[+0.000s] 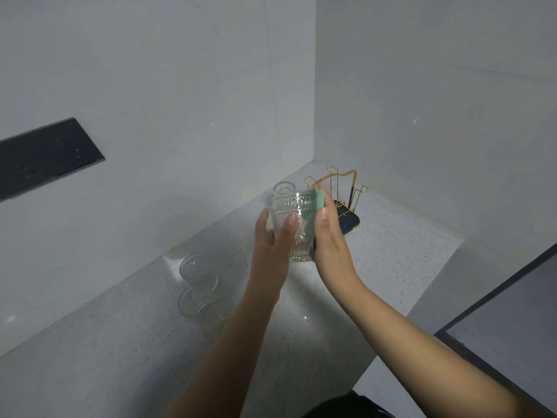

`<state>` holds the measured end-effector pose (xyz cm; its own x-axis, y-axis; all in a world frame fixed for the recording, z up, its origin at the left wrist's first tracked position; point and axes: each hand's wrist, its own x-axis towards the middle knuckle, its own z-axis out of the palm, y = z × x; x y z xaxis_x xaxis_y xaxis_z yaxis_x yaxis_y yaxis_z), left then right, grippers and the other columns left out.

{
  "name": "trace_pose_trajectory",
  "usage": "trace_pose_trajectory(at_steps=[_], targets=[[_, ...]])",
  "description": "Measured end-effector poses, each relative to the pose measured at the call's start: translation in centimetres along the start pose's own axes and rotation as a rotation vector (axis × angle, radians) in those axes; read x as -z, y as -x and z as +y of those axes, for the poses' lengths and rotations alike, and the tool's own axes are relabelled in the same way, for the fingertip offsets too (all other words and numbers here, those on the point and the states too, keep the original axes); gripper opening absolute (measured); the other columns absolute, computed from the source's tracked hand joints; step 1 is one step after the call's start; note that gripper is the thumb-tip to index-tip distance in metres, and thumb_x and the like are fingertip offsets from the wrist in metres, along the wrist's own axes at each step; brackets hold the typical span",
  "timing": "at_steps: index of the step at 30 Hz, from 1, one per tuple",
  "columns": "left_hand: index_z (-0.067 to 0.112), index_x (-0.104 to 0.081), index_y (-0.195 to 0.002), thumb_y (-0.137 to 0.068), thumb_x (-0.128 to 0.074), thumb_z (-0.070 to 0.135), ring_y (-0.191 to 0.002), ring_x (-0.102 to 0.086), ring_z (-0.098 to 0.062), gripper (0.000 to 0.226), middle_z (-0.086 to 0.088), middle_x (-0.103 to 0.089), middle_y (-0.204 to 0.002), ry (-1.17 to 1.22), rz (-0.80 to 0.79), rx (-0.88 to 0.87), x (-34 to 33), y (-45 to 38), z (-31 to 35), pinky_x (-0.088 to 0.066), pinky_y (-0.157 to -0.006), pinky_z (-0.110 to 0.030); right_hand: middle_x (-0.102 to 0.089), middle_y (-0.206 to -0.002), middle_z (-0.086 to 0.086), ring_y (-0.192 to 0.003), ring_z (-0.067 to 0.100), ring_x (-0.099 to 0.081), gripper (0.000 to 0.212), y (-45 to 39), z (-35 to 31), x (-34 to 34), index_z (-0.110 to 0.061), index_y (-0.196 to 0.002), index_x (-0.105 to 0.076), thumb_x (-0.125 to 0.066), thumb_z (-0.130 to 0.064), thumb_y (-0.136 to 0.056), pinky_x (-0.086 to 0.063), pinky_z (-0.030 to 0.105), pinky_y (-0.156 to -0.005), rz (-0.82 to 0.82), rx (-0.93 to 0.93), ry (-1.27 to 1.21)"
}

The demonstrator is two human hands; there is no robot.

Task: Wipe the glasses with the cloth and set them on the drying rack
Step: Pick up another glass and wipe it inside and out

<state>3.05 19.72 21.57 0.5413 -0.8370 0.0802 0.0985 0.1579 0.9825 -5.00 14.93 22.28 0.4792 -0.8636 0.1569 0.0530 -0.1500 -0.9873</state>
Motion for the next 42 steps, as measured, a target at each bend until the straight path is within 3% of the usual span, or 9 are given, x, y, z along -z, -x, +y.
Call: trace_pose_trajectory(at_steps=[6,11,14,17,20,23,26,31,42], targets=[[0.023,-0.064,-0.118,-0.083,-0.07,0.036,-0.103,-0.07,-0.025,0.038,-0.005,-0.073,-0.111,0.062,-0.12,0.021,-0.1,0.5,-0.5,-0.057,-0.085,-0.044,-0.033,-0.149,-0.012,-0.135,-0.007,-0.027,0.044,-0.7,-0.3,0.4,-0.031,-0.143,-0.03,-0.02,-0.04,-0.101,-0.021,0.015,-0.109,0.024,0.062,0.081],[0.014,-0.052,-0.135,-0.073,-0.074,0.056,-0.101,-0.068,-0.023,0.078,-0.009,-0.068,-0.117,0.193,-0.43,0.292,1.6,0.0,0.2,-0.057,-0.079,-0.038,-0.063,-0.075,-0.014,-0.065,-0.011,-0.057,0.037,-2.2,-1.9,2.4,-0.026,-0.083,-0.061,-0.03,-0.034,-0.101,-0.042,0.007,-0.061,0.0,0.033,0.028],[0.011,-0.061,-0.122,-0.068,-0.077,0.059,-0.084,-0.07,-0.02,0.074,-0.009,-0.07,-0.102,0.232,-0.58,0.431,3.1,-0.9,1.2,-0.058,-0.066,-0.032,-0.057,-0.054,-0.016,-0.046,-0.005,-0.049,0.039,-2.7,-2.3,3.8,-0.021,-0.073,-0.061,-0.039,-0.042,-0.097,-0.033,0.007,-0.048,-0.286,0.028,0.204],[0.015,-0.067,-0.115,-0.067,-0.077,0.06,-0.08,-0.071,-0.023,0.066,-0.013,-0.072,-0.099,0.2,-0.703,0.536,4.4,-1.6,1.3,-0.059,-0.063,-0.032,-0.061,-0.068,0.002,-0.049,0.002,-0.052,0.031,-3.3,-3.5,5.9,-0.007,-0.087,-0.059,-0.052,-0.037,-0.091,-0.039,0.012,-0.045,-0.762,-0.084,0.285],[0.008,-0.06,-0.121,-0.068,-0.079,0.057,-0.082,-0.071,-0.026,0.075,-0.016,-0.069,-0.1,0.181,-0.756,0.574,4.8,-2.0,0.8,-0.06,-0.067,-0.034,-0.067,-0.076,-0.009,-0.061,-0.003,-0.058,0.011,-3.3,-4.6,6.9,-0.009,-0.096,-0.055,-0.058,-0.003,-0.087,-0.043,0.012,-0.05,-1.102,-0.149,0.273],[0.007,-0.058,-0.122,-0.071,-0.078,0.055,-0.082,-0.072,-0.025,0.073,-0.015,-0.071,-0.1,0.226,-0.771,0.556,4.6,-2.0,0.5,-0.06,-0.068,-0.034,-0.063,-0.089,-0.016,-0.072,-0.002,-0.059,0.018,-3.3,-4.2,7.2,-0.01,-0.098,-0.058,-0.062,0.002,-0.086,-0.048,0.017,-0.058,-1.081,-0.129,0.288],[0.016,-0.069,-0.114,-0.07,-0.078,0.056,-0.083,-0.072,-0.024,0.06,-0.012,-0.073,-0.098,0.264,-0.794,0.556,4.5,-2.0,1.0,-0.059,-0.069,-0.035,-0.047,-0.115,0.008,-0.105,0.016,-0.051,0.018,-3.4,-3.4,7.5,-0.007,-0.101,-0.066,-0.067,-0.015,-0.084,-0.054,0.043,-0.081,-0.947,-0.018,0.474],[0.016,-0.068,-0.115,-0.069,-0.078,0.057,-0.083,-0.071,-0.025,0.062,-0.014,-0.071,-0.1,0.297,-0.799,0.576,4.6,-2.2,1.0,-0.059,-0.068,-0.035,-0.064,-0.078,0.003,-0.059,0.003,-0.054,0.011,-2.6,-3.8,7.2,-0.012,-0.093,-0.059,-0.066,-0.01,-0.084,-0.046,0.019,-0.054,-0.885,-0.038,0.333],[0.009,-0.057,-0.126,-0.089,-0.059,0.049,-0.092,-0.066,-0.021,0.054,-0.011,-0.062,-0.108,0.454,-0.965,0.618,3.4,-2.3,-0.8,-0.059,-0.071,-0.031,-0.067,-0.076,-0.002,-0.059,0.0,-0.055,0.014,-3.9,-2.9,6.6,0.008,-0.097,-0.062,-0.061,0.004,-0.084,-0.032,0.013,-0.043,-1.153,-0.272,0.257]])
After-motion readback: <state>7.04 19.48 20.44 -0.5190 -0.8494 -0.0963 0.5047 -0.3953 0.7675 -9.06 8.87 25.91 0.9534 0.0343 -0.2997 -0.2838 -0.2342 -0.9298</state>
